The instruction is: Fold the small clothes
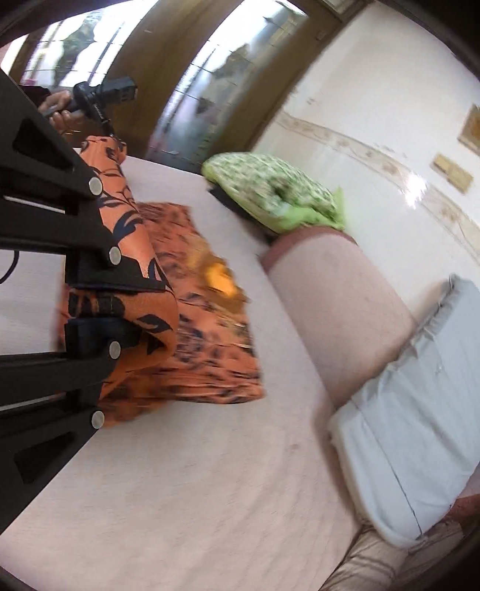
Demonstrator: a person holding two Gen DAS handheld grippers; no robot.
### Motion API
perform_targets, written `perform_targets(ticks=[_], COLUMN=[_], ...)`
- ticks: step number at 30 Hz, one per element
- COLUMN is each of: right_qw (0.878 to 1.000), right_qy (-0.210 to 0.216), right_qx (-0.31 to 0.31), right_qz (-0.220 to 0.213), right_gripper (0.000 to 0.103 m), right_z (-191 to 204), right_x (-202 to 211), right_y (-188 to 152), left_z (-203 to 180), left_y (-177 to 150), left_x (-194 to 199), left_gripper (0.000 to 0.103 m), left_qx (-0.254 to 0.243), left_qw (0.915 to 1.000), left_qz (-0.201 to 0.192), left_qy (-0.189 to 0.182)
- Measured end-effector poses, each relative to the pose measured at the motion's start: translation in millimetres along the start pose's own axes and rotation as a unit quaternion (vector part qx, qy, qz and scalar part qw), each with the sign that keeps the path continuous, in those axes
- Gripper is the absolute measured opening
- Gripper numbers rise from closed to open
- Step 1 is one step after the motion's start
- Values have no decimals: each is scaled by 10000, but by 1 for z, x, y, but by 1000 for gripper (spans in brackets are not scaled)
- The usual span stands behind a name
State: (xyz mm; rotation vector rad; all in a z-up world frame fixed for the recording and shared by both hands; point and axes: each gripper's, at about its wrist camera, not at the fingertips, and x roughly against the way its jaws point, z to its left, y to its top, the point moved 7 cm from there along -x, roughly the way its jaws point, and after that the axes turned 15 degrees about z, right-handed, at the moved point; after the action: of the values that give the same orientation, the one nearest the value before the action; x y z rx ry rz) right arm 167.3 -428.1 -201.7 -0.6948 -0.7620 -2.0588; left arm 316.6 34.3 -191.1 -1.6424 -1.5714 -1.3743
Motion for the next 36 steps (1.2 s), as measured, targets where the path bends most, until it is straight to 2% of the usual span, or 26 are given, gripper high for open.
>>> perform_targets(ticks=[2,5,10,12,15,17,18,19,20,21,22,24,26,28,29,30,31,34,36], right_qw=[9999,9988,9951,9899,9835,9850,9855,9843,9830,9833,9856,9929,9978,9961,9935,9911,9867,9728,9680], right_qy=[-27,3,140,357,760,795,765,696,628,523,401,182,-154,-363,-419,-421,-406,-768,-960], right_qx=[-161,-490,-974,-1362,-1639,-1518,-1465,-1479,-1470,-1352,-1178,-592,234,785,1054,1204,1358,1634,1728], right_qz=[-35,-34,49,164,92,-202,-380,-673,-907,-1097,-1148,-1015,-605,-188,135,390,800,1452,1543], right_gripper=[10,10,13,14,16,31,57,73,73,73,73,71,69,55,50,38,34,28,28], right_z=[-10,-34,-73,-91,-109,-111,-112,-113,-113,-109,-101,-72,-24,11,30,43,60,79,85], right_x=[-20,-54,-115,-134,-140,-124,-113,-95,-83,-70,-63,-55,-68,-89,-109,-126,-154,-221,-249], right_y=[33,71,109,115,115,112,111,109,106,103,100,90,70,51,37,26,12,-13,-9], left_z=[12,35,61,69,79,81,83,85,87,88,88,73,53,24,10,-4,-19,-36,-39], left_y=[33,73,106,108,104,101,98,95,91,87,86,73,61,40,30,20,5,-17,-22], left_x=[-19,-56,-115,-125,-125,-115,-108,-100,-89,-77,-69,-46,-40,-46,-54,-64,-77,-104,-118], left_gripper=[8,8,8,8,9,10,11,18,27,48,60,61,63,64,64,64,64,64,64], left_qx=[191,602,967,1169,1379,1373,1399,1445,1513,1553,1554,1322,1033,566,345,140,-95,-474,-551], left_qw=[9997,9979,9932,9917,9901,9895,9882,9867,9855,9845,9836,9837,9871,9932,9952,9965,9977,9966,9957], left_qz=[29,173,422,416,240,67,-41,-182,-397,-655,-845,-1200,-1219,-1018,-913,-799,-611,-231,-35], left_qy=[174,180,491,343,-115,-457,-614,-720,-662,-486,-347,-216,-125,69,119,177,290,637,740])
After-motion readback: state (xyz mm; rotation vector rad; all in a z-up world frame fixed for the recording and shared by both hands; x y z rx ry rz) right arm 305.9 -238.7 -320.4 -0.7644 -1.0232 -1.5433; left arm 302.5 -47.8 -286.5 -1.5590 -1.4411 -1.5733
